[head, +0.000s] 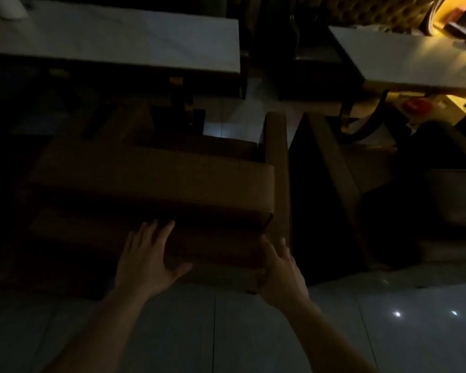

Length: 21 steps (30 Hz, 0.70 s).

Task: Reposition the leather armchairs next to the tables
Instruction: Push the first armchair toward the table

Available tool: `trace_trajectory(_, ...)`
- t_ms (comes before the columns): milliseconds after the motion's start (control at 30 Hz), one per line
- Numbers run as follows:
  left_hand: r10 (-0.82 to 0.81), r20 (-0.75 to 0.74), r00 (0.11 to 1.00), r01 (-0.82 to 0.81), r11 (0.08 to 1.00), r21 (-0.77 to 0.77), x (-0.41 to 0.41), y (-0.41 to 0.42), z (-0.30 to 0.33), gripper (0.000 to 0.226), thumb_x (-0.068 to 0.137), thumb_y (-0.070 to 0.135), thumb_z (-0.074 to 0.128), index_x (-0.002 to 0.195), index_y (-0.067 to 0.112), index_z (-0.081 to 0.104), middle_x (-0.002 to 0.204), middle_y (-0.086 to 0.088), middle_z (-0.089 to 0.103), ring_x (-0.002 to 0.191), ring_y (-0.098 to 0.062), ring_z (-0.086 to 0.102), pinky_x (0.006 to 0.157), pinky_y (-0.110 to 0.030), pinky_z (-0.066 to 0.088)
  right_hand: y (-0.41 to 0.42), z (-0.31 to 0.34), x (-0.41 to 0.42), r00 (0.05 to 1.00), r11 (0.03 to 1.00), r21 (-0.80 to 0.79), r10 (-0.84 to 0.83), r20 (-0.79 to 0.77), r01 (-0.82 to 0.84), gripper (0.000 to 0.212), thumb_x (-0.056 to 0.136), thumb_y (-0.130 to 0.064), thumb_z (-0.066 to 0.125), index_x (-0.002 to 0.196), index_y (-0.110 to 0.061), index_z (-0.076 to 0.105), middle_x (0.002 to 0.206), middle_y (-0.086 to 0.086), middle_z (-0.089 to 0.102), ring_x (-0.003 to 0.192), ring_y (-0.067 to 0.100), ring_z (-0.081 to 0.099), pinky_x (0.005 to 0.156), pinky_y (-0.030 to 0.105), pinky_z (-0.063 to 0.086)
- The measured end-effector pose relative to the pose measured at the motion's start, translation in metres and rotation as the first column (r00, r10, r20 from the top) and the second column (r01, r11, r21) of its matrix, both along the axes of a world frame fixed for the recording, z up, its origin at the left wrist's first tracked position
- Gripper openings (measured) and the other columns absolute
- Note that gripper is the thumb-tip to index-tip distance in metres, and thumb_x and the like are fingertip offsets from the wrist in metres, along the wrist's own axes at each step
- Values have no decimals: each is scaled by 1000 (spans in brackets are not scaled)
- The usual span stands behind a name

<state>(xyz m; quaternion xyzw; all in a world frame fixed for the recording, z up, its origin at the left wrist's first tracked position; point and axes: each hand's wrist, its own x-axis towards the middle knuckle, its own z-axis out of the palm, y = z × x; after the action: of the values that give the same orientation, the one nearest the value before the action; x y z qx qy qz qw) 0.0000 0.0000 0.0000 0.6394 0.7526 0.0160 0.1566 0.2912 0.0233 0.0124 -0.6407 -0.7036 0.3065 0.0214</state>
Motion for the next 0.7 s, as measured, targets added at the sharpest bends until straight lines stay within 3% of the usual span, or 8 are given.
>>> trace_trajectory(167, -93, -66, 994, 97, 992, 74, -1, 20, -38, 112, 65, 93, 40, 155, 37, 5, 165, -7, 8, 151, -30, 1, 121, -51, 5, 13, -31, -16, 1000, 999, 54, -8, 4, 8, 103, 80, -48, 70, 150, -42, -6, 160, 10, -16, 147, 36, 3, 110, 49, 32)
trace_trajectory(400, -106, -110, 988, 122, 981, 151, 4, 15, -78, 111, 69, 88, 43, 156, 36, -3, 165, -9, 2, 151, -33, -5, 120, -53, 9, 17, -59, -29, 999, 989, 149, -5, 44, -2, 97, 86, -38, 68, 148, -48, -6, 158, 10, -24, 146, 36, -9, 108, 49, 35)
trace_trajectory(567, -105, -104, 989, 123, 974, 192, 5, 17, -81, 99, 77, 83, 37, 157, 33, 7, 165, -8, 8, 151, -33, 1, 119, -54, 16, 17, -69, -28, 996, 970, 235, 33, 87, -53, 95, 90, -29, 63, 148, -47, -10, 158, 5, -27, 145, 36, -17, 101, 46, 45)
trace_trajectory(700, -73, -95, 993, 90, 978, 189, 8, 20, -78, 93, 78, 84, 24, 155, 31, 23, 160, -11, 26, 147, -37, 16, 114, -57, 28, 21, -67, -25, 994, 971, 228, 57, 93, -77, 90, 92, -30, 60, 148, -46, -8, 158, 1, -26, 145, 33, -18, 100, 43, 47)
